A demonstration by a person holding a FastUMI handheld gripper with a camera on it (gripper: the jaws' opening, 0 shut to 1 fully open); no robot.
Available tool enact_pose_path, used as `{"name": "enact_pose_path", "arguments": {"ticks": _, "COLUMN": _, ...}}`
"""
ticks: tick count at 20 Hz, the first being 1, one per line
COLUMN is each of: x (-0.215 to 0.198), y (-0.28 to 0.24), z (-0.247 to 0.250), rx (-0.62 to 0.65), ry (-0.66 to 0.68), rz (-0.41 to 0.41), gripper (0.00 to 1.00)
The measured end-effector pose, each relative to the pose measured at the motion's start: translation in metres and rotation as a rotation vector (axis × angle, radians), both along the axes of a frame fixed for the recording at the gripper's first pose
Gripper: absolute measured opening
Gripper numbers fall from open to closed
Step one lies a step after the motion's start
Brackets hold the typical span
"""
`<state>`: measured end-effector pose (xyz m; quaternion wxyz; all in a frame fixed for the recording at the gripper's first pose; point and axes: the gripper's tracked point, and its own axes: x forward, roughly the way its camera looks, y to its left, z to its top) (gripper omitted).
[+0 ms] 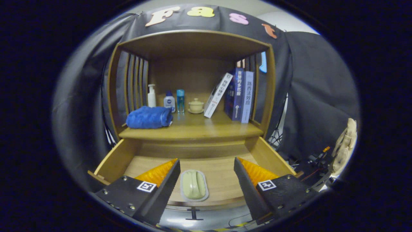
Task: Pull open the drawer, take out the items inside it, and place them on the countertop above the cabinet.
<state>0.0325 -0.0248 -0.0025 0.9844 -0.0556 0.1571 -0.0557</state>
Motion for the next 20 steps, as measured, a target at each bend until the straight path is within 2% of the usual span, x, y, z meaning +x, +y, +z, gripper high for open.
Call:
{"name": "enact_pose_path", "arguments": {"ticks": 3, "x": 0.021, "y": 0.0, "z": -0.024, "rx": 0.0, "ry": 0.128, "rz": 0.026, "gripper": 0.99}}
{"name": "enact_pose_path", "arguments": {"ticks": 6, "x": 0.036, "y": -0.008, "z": -0.038, "rx": -0.024, "ry": 0.216, "rz": 0.016, "gripper": 0.99}}
{"name": "enact_pose_path", "arguments": {"ticks": 11, "x": 0.036, "y": 0.009, "z": -0.096, "rx": 0.006, "ry": 0.461, "rz": 0.073, "gripper": 0.99}}
{"name": "enact_pose_path", "arguments": {"ticks": 15, "x": 0.041, "y": 0.013, "z": -0.115, "rx": 0.011, "ry": 0.501, "rz": 0.067, "gripper": 0.99}}
{"name": "enact_pose_path", "arguments": {"ticks": 18, "x": 0.04, "y": 0.013, "z": -0.128, "rx": 0.044, "ry": 0.526, "rz": 0.042, "gripper": 0.23}}
{"name": "enact_pose_path", "arguments": {"ticks": 20, "x": 0.036, "y": 0.008, "z": -0.133, "rx": 0.038, "ry": 0.543, "rz": 0.036, "gripper": 0.23}}
